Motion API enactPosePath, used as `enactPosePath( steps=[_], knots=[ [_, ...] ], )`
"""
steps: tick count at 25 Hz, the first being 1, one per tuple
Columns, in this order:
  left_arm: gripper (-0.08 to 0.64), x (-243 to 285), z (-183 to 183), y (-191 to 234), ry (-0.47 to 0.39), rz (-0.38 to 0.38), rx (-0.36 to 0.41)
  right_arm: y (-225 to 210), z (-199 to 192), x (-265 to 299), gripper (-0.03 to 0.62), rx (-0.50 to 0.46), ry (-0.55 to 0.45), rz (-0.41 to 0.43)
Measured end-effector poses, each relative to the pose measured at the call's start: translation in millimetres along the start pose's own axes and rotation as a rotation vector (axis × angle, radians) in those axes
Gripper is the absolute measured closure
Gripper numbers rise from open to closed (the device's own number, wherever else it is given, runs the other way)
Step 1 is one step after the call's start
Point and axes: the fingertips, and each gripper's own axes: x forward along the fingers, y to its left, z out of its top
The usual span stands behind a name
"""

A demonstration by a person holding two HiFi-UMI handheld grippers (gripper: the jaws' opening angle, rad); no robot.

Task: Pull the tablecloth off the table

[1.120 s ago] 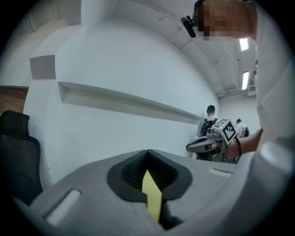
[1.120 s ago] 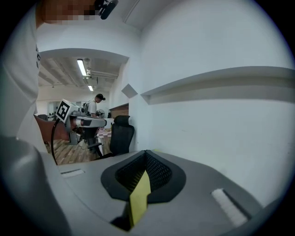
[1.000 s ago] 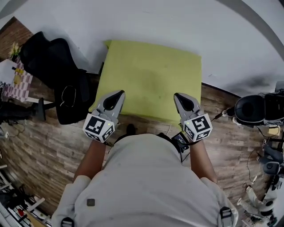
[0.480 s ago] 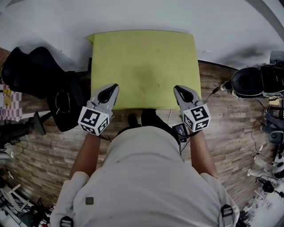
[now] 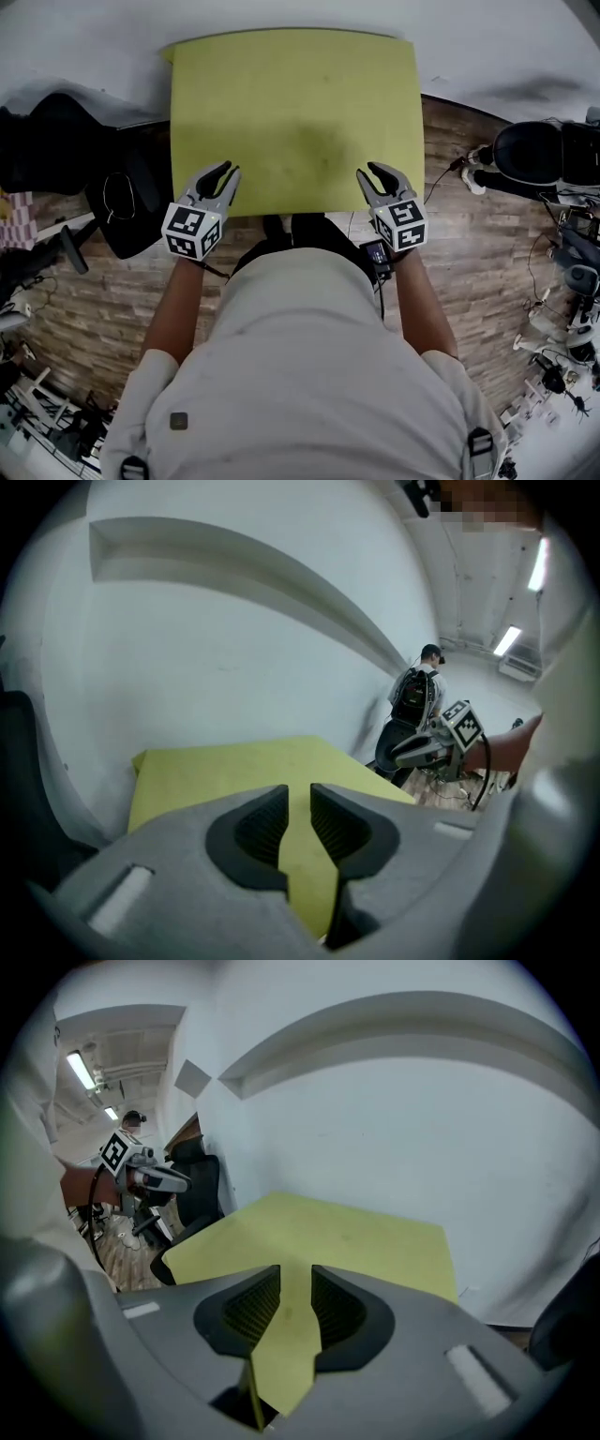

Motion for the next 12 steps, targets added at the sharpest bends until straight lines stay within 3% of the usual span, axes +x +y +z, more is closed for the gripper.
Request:
enactPosePath(
  steps=[6, 12],
  knots=[
    [0.429, 40.6, -47.4, 25.5, 0.149, 0.048, -0.081, -36.7, -62.6, 42.3, 0.399, 0.063, 0.171, 0.018],
    [0.369, 71.7, -97.7, 49.4, 0.283, 0.101, -0.123, -53.7, -114.5, 73.6, 0.357, 0.06, 0.305, 0.037]
  ],
)
